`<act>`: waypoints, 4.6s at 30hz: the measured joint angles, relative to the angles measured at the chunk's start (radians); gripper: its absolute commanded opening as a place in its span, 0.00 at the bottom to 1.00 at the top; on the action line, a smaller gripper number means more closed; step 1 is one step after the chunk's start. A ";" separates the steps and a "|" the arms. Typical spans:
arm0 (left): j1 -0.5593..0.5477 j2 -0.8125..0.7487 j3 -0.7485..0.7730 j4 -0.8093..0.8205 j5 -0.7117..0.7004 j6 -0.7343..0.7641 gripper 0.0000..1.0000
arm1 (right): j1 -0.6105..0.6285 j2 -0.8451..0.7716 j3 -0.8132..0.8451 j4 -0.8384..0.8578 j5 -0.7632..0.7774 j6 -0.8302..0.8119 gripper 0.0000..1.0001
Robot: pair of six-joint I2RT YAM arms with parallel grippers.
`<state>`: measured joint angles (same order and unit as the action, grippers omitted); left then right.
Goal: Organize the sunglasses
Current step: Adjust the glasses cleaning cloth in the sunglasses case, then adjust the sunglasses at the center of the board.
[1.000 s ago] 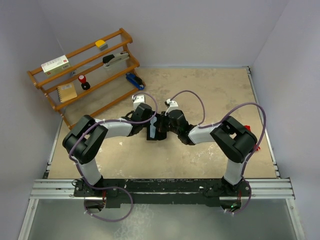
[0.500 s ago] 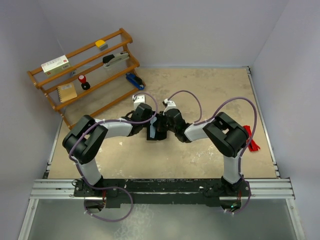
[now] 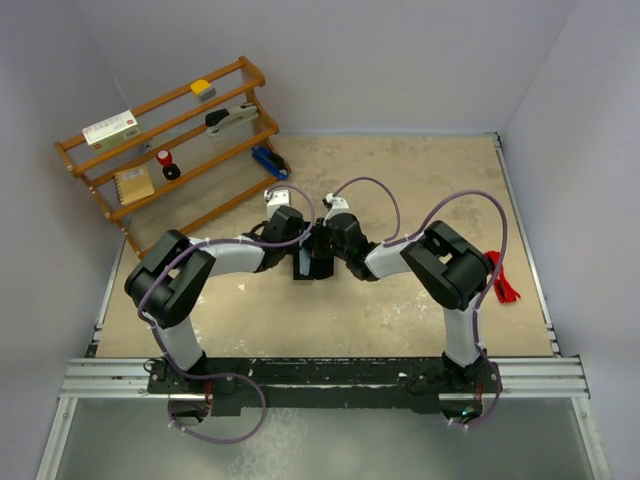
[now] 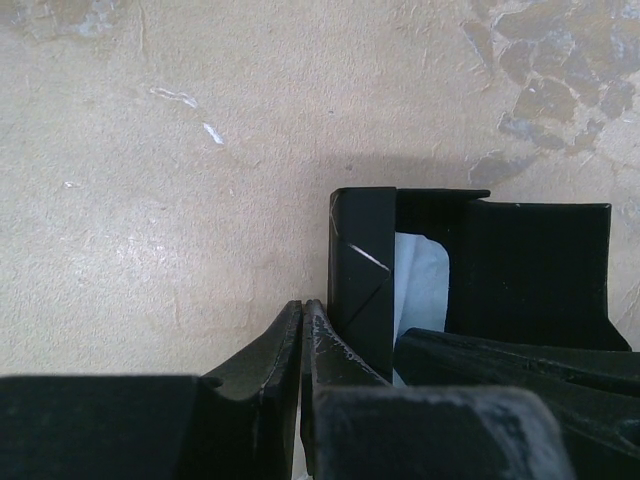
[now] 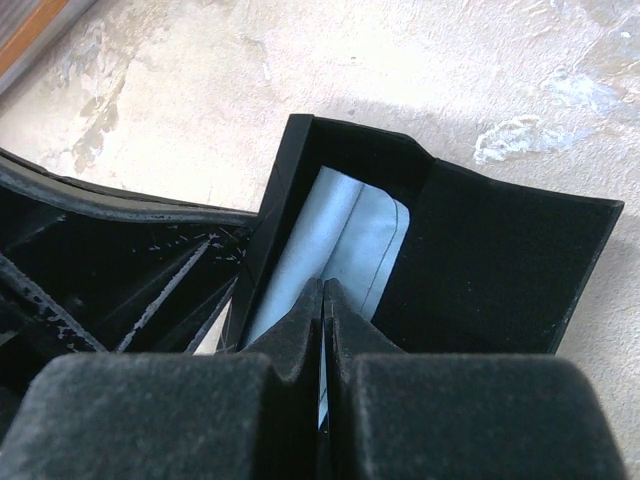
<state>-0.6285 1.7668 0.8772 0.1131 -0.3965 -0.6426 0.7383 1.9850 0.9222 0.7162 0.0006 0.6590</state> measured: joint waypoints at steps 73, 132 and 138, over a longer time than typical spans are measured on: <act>0.011 -0.037 -0.034 -0.001 0.008 0.021 0.00 | -0.043 -0.457 -0.069 -0.345 0.102 -0.170 0.26; 0.010 -0.050 -0.113 0.152 0.137 -0.008 0.04 | -0.873 -0.443 0.363 -1.550 0.387 -0.258 0.39; 0.010 -0.054 -0.113 0.137 0.137 0.001 0.04 | -0.946 -0.457 0.356 -1.538 0.336 -0.188 0.07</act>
<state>-0.6186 1.7126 0.7647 0.2501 -0.2600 -0.6415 -0.2073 1.5276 1.2785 -0.8219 0.3370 0.4713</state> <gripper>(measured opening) 0.040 0.164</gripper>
